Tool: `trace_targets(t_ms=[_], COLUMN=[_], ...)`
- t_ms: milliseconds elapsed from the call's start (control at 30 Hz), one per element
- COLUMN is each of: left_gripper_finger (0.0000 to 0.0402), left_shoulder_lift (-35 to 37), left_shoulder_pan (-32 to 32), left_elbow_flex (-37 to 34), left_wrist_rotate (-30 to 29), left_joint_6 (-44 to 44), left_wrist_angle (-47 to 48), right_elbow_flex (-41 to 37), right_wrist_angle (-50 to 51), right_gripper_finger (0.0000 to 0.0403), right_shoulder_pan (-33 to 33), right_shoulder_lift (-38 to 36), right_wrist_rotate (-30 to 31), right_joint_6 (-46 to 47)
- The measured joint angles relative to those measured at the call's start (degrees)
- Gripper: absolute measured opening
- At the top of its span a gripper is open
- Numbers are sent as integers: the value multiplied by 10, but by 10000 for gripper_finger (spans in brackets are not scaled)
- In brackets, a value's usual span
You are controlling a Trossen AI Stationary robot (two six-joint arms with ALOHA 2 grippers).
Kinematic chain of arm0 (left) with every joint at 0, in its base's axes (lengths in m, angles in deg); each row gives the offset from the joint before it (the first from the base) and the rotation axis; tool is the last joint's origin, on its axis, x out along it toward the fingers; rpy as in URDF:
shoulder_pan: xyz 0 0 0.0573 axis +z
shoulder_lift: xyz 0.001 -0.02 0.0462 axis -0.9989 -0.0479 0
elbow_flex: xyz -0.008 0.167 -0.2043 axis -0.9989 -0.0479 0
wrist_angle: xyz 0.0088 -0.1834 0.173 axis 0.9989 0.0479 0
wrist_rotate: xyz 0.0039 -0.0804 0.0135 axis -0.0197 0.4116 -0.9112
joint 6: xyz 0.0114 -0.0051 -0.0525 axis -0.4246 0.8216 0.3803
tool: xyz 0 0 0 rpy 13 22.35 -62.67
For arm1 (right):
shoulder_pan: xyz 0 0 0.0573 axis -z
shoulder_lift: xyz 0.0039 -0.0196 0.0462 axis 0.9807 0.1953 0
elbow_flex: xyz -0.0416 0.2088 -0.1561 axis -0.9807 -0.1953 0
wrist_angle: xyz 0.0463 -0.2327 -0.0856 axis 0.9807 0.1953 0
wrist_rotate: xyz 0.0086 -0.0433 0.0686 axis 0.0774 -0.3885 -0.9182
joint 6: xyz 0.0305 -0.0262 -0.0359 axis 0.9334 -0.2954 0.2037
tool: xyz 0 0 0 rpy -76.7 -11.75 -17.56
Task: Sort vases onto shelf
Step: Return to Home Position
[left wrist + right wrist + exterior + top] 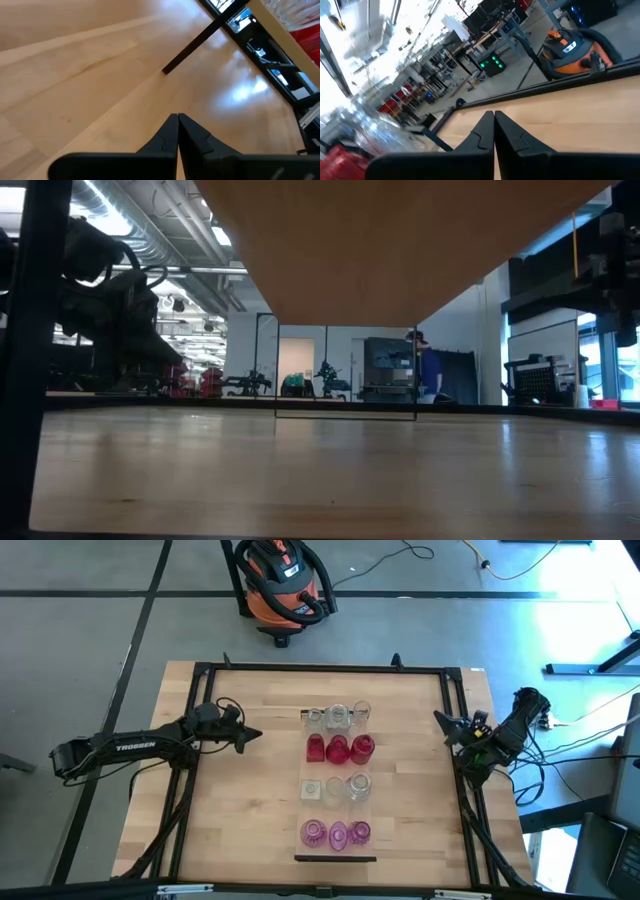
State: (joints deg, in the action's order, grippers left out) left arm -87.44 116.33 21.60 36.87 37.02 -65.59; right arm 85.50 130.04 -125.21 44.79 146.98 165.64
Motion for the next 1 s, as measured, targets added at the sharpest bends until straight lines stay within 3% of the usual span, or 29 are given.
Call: trace_targets(t_ms=[267,467,600,667,767,867,933,1000], left_gripper_finger=[0,0,0,0,0,0,0,0], left_shoulder_lift=[0,0,0,0,0,0,0,0], left_shoulder_pan=[0,0,0,0,0,0,0,0], left_elbow_flex=[0,0,0,0,0,0,0,0], left_wrist_rotate=[-2,-2,-2,-2,-2,-2,-2,-2], left_joint_6=[0,1,1,1,1,1,1,2], left_wrist_angle=[3,3,3,3,3,2,2,2], right_elbow_flex=[-3,2,3,3,4,-4,-19,-41], right_wrist_angle=[-59,-93,-222,-276,-297,-344,-421,-522], right_gripper_finger=[0,0,0,0,0,0,0,0], right_shoulder_pan=[-5,-114,-219,-231,-188,-104,-34,50], right_shoulder_lift=[21,74,95,84,36,-4,-10,-20], right_wrist_rotate=[-44,-60,-50,-34,-38,-127,-214,-354], right_joint_6=[-124,-141,-301,-386,-438,-522,-622,-734])
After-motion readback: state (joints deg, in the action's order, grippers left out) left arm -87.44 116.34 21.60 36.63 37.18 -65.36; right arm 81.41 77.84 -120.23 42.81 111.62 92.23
